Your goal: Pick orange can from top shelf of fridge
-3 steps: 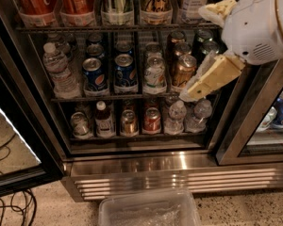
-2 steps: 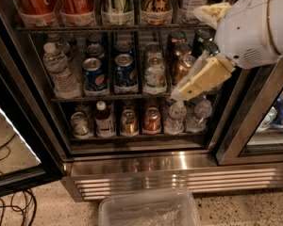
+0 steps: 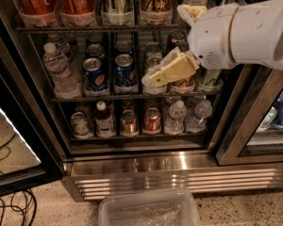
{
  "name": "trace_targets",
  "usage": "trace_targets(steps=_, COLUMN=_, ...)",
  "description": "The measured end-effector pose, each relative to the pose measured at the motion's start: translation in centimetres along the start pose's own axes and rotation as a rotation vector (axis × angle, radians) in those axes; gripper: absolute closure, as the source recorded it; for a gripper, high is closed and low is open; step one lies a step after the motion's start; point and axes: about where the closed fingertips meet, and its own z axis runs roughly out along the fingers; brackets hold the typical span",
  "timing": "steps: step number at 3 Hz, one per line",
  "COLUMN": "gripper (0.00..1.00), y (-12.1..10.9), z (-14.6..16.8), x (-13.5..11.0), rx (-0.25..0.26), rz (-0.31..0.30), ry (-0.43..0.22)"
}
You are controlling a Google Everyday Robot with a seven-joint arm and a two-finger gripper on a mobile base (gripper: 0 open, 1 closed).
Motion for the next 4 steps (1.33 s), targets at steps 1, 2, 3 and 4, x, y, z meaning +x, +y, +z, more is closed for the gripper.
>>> trace_targets(steps=1, gripper=0.00, y=-0.5, z=2.1, x=-1.3, rx=0.041, rz=0.023, ry=-0.021)
trace_targets(steps=2, gripper=0.00, y=-0.7, z=2.1, x=-1.5, rx=0.049, rz=0.027, ry=-0.024)
trace_targets(steps=3, gripper=0.00, y=-0.8, z=2.4, x=-1.7, rx=0.080, rz=0.023, ry=-0.019)
trace_targets(steps=4, gripper=0.00, y=-0.8, z=3.2, x=-1.7, rx=0.174, rz=0.014, ry=0.025)
